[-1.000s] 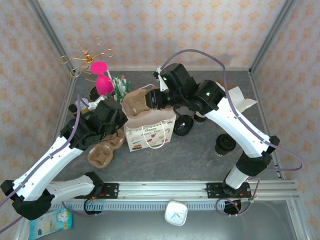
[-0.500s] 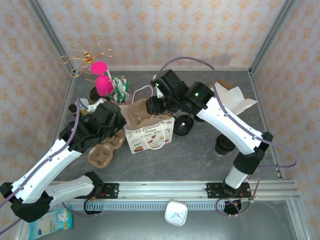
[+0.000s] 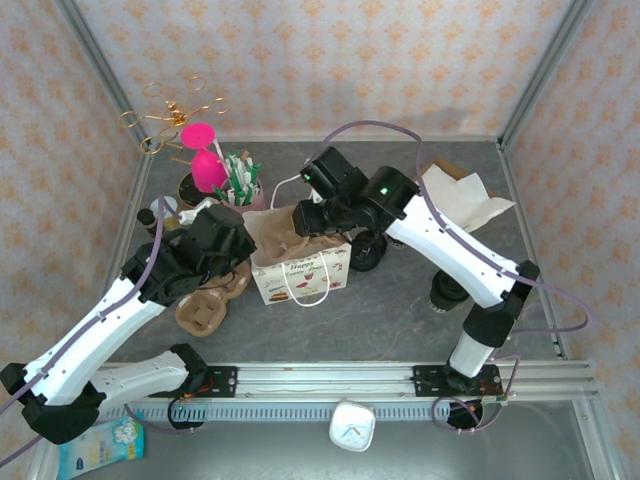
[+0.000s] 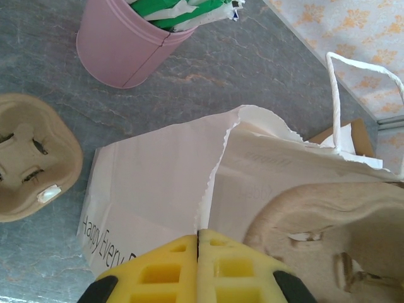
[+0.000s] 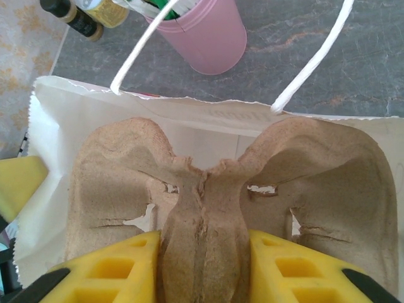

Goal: Pack the takeout coffee

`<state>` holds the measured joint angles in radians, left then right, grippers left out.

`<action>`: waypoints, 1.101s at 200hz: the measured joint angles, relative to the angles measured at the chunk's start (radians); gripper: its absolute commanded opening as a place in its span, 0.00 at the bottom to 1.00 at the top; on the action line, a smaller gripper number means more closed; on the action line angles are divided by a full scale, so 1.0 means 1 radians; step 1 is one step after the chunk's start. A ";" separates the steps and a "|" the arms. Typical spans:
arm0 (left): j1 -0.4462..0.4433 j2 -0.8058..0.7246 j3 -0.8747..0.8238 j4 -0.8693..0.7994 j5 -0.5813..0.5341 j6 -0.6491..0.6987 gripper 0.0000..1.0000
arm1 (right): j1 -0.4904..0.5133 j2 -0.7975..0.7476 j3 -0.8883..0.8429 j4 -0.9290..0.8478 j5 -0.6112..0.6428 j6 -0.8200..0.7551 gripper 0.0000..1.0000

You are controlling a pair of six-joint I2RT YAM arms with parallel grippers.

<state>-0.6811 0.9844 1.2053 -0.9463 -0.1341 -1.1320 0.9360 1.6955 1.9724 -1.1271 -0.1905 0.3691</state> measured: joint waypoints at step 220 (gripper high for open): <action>-0.033 -0.032 -0.031 0.046 -0.005 -0.027 0.00 | 0.069 0.168 0.006 -0.036 0.168 0.065 0.34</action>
<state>-0.7139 0.9520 1.1748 -0.9001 -0.1390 -1.1587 1.0054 1.8633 1.9785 -1.1629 -0.0227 0.4339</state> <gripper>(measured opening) 0.054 0.335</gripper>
